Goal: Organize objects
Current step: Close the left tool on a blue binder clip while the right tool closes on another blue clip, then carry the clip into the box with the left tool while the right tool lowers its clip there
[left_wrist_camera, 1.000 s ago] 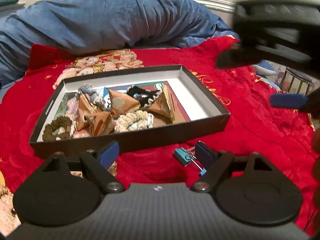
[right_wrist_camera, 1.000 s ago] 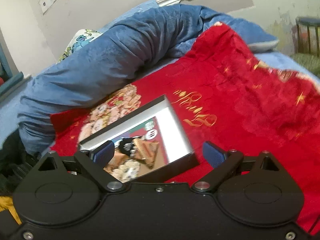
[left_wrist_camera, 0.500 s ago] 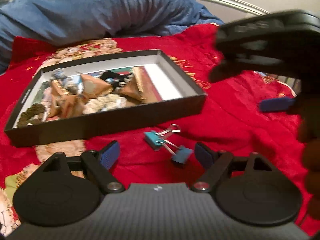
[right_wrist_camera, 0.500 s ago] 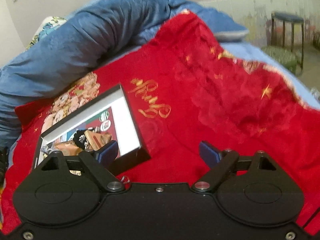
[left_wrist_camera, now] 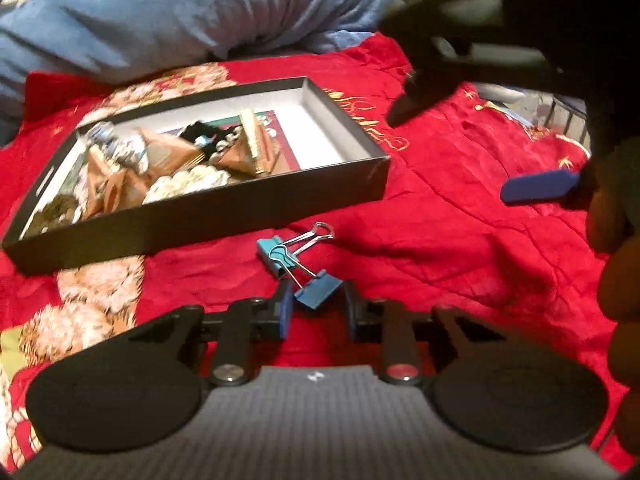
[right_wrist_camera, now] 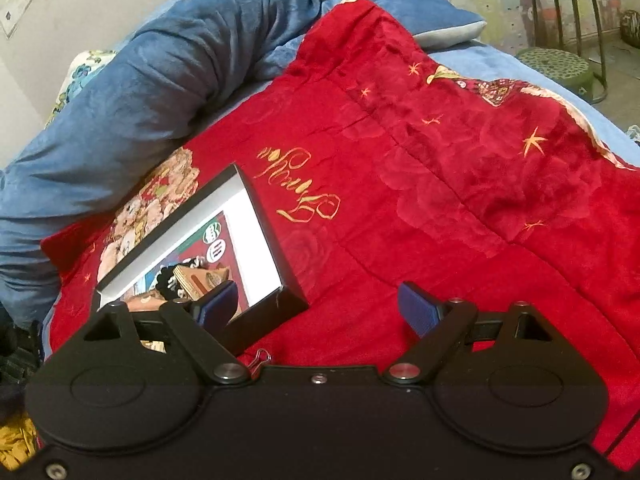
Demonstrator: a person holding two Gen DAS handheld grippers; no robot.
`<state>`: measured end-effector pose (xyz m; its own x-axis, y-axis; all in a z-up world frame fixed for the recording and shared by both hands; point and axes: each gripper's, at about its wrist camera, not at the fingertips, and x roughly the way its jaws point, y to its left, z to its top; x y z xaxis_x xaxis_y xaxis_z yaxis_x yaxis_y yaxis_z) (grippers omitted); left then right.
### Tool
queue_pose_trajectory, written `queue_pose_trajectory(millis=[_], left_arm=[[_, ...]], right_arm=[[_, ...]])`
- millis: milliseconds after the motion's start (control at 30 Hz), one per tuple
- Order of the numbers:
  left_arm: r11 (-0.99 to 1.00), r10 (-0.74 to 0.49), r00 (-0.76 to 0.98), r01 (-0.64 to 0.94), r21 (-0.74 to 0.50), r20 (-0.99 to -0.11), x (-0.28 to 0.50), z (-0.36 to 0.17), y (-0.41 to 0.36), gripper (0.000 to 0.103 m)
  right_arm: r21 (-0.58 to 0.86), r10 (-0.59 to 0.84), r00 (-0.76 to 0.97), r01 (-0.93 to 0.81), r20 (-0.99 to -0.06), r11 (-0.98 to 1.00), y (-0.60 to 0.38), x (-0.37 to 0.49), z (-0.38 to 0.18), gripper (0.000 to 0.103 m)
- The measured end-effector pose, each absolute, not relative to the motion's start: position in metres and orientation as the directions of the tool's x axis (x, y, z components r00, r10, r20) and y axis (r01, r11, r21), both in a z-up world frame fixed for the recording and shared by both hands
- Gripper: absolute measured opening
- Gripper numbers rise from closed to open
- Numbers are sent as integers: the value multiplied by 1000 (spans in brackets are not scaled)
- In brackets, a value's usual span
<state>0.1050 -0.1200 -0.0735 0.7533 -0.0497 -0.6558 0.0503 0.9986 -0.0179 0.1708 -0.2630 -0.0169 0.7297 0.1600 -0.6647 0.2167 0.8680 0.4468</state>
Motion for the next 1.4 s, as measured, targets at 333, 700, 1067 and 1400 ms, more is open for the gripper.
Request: queue_pose_trajectory(millis=[333, 700, 1067, 1400], left_arm=[[985, 173, 776, -127, 118, -606, 104, -60, -76, 30], [981, 154, 757, -194, 7, -635, 122, -46, -17, 30], [980, 135, 750, -196, -23, -647, 121, -47, -20, 30], [987, 131, 775, -161, 7, -618, 117, -41, -32, 26]], right_arm=[[354, 227, 714, 31, -662, 935, -216, 172, -26, 85], [185, 153, 677, -26, -720, 982, -157, 190, -64, 84], [18, 29, 694, -24, -720, 1000, -133, 185, -69, 46], [126, 76, 702, 19, -708, 992, -151, 184, -52, 46]])
